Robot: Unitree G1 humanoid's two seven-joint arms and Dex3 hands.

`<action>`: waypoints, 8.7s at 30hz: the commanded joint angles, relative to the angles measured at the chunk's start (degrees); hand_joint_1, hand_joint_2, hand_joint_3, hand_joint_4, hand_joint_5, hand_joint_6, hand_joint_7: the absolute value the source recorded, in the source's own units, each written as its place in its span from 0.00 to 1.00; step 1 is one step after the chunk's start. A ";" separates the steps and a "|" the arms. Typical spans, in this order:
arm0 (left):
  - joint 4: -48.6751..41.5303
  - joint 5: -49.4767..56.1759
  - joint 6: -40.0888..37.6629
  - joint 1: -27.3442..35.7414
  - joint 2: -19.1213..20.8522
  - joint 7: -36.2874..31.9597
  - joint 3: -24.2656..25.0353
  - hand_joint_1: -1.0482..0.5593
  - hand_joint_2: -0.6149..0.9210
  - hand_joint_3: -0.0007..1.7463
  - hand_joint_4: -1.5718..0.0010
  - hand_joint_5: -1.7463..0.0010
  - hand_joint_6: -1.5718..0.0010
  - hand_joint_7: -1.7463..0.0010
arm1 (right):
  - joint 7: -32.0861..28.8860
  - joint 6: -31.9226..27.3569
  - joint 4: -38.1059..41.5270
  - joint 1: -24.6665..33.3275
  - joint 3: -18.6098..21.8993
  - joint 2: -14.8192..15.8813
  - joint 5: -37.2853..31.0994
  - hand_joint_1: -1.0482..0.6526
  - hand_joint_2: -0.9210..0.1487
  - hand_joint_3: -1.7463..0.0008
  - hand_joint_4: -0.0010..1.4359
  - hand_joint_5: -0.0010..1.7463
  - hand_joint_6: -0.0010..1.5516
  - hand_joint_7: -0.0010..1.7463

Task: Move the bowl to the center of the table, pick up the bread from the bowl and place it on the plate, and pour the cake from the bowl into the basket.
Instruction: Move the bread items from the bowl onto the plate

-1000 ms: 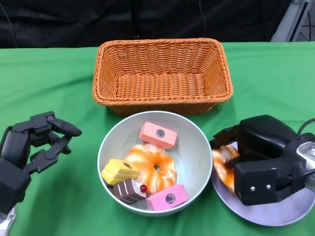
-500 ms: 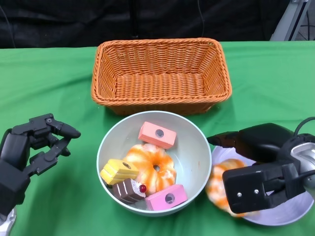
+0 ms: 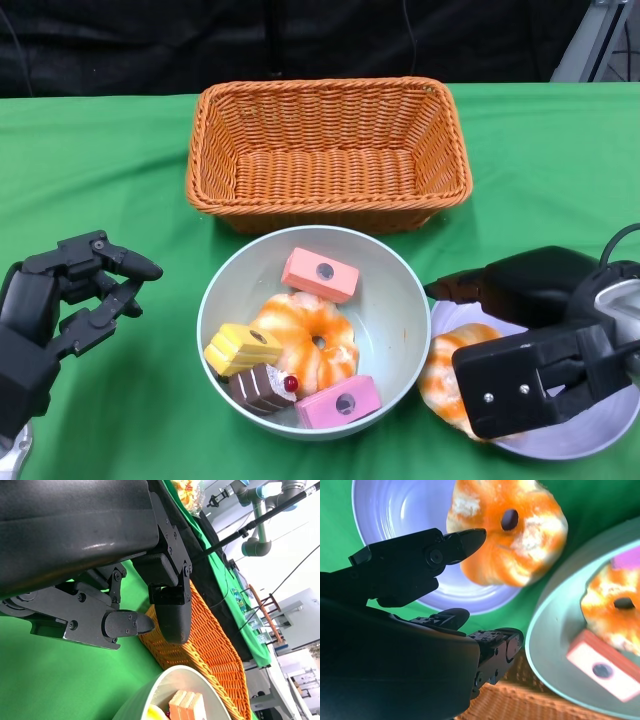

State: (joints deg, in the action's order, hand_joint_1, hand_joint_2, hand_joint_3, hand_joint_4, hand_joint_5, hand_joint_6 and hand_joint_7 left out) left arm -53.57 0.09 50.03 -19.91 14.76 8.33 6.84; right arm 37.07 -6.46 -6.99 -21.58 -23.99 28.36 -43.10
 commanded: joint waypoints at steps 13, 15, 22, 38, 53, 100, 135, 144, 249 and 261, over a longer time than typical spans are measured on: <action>-0.76 0.87 1.30 -0.69 0.83 -1.07 0.25 0.60 1.00 0.20 0.48 0.24 0.43 0.49 | -4.73 -6.24 -15.77 4.70 12.13 -1.22 4.74 0.39 0.08 1.00 0.45 0.09 0.25 0.02; -0.65 1.04 1.19 -0.66 0.85 -1.21 0.30 0.60 1.00 0.20 0.48 0.24 0.43 0.49 | -5.33 -5.76 -16.79 5.04 12.54 -1.09 5.37 0.39 0.08 1.00 0.46 0.08 0.25 0.01; -0.87 0.83 0.88 -0.82 0.98 -0.98 0.40 0.60 1.00 0.21 0.48 0.24 0.44 0.49 | -9.89 0.05 -18.79 6.54 12.75 -2.06 9.23 0.40 0.12 1.00 0.51 0.10 0.34 0.02; -0.12 1.24 0.60 -0.59 0.56 -1.45 0.51 0.61 1.00 0.21 0.48 0.24 0.43 0.49 | -12.24 5.92 -13.24 2.48 8.21 -6.87 10.56 0.35 0.08 1.00 0.57 0.06 0.38 0.01; 0.05 1.74 0.32 -0.64 0.61 -1.95 0.32 0.59 1.00 0.20 0.48 0.23 0.43 0.49 | -17.36 13.50 -3.66 0.05 4.88 -10.35 10.88 0.36 0.09 1.00 0.61 0.05 0.41 0.01; 0.41 -0.22 1.05 -0.53 -0.57 -0.05 0.03 0.54 1.00 0.18 0.45 0.26 0.42 0.55 | -37.37 32.31 39.30 -15.73 -7.85 -20.92 1.60 0.36 0.06 0.99 0.65 0.06 0.45 0.00; 3.43 2.33 -2.40 0.57 -0.54 -4.42 -0.04 0.57 1.00 0.20 0.48 0.19 0.43 0.51 | -50.21 37.04 52.23 -19.20 -14.69 -21.03 -6.51 0.43 0.01 1.00 0.55 0.22 0.42 0.00; 3.16 2.88 -2.11 0.41 -0.46 -4.85 -0.15 0.58 1.00 0.21 0.50 0.15 0.43 0.51 | -53.33 35.18 52.43 -19.54 -15.99 -21.21 -9.33 0.46 0.00 0.97 0.63 0.15 0.43 0.01; 1.11 2.88 -2.10 -0.39 -0.18 -4.41 -0.46 0.59 1.00 0.20 0.49 0.21 0.44 0.50 | -24.90 19.23 28.03 -16.36 -13.91 -13.55 -10.20 0.23 0.00 1.00 0.63 0.02 0.40 0.00; 0.68 2.88 -2.29 -0.68 -0.12 -4.27 -0.46 0.58 1.00 0.19 0.48 0.22 0.43 0.50 | -18.25 18.80 26.35 -16.92 -13.70 -12.54 -9.10 0.22 0.00 0.98 0.62 0.01 0.39 0.00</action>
State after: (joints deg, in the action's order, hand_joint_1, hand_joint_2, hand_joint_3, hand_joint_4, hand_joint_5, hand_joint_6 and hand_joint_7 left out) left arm -52.72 2.86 47.50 -19.83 13.50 4.16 6.28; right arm 17.90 12.53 19.83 -37.67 -38.42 14.70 -52.83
